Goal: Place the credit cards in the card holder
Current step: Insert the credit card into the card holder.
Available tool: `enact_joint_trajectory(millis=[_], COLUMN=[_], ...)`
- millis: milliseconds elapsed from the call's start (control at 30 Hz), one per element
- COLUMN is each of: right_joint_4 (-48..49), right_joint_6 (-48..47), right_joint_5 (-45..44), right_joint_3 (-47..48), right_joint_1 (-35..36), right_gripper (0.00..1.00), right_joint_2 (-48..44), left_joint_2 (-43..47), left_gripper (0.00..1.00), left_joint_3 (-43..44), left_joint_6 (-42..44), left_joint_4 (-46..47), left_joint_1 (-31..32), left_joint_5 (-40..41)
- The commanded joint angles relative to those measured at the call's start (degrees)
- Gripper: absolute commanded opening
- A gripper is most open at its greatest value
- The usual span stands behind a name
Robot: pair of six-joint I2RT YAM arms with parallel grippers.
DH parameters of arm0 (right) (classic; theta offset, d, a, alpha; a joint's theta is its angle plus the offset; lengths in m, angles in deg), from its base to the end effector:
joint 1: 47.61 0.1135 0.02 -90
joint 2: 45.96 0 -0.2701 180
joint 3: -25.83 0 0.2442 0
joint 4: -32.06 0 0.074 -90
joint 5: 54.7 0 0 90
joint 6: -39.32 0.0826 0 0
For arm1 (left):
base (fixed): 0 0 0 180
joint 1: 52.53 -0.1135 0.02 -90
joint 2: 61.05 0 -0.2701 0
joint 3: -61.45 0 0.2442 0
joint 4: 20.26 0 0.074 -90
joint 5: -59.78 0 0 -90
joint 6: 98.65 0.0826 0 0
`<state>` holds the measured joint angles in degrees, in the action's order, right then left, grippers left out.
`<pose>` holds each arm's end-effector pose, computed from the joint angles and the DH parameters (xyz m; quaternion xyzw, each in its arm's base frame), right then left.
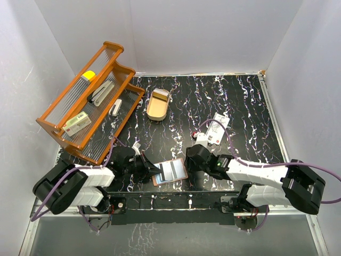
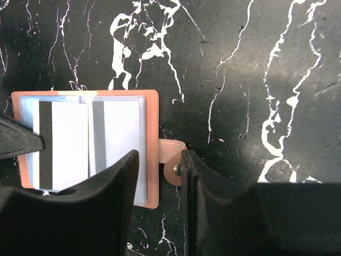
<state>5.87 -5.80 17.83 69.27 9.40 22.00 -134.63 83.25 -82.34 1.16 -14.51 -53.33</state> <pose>0.1502 0.1858 0.1443 -0.0476 0.9311 0.1679 0.3204 0.1566 -0.1636 0.1049 -0.1655 0.8397 -0.5008 0.1296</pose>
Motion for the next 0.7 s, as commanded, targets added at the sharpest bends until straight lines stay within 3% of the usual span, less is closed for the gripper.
enact_joint_trajectory(millis=[0,133,300,500,667], right_joint_4=[-4.0,-6.0,-5.9,-2.4,1.0], right_joint_6=[-4.3,-6.3,-7.7,-6.9,-4.0], right_joint_5=[-3.6,-3.7,-3.2,0.1,2.7], right_joint_3=[4.1,5.6,6.8,6.4,4.1], right_joint_1=[0.2,0.2,0.2,0.2,0.2], right_gripper=[0.39,0.48,0.49,0.26,0.17], right_joint_2=[-0.4,1.9,5.7,8.3,7.9], left_joint_2=[-2.5,-4.5,-5.6,-7.2,-8.5], left_gripper=[0.0,0.0,0.0,0.0,0.0], left_joint_3=[1.0,1.4,2.4,3.0,2.9], left_joint_6=[-0.3,-0.3,0.3,0.7,0.7], left_joint_4=[0.9,2.1,1.9,2.0,3.0], left_joint_1=[0.4,0.7,0.8,0.9,0.9], left_joint_5=[-0.2,-0.8,-1.0,-1.2,-1.1])
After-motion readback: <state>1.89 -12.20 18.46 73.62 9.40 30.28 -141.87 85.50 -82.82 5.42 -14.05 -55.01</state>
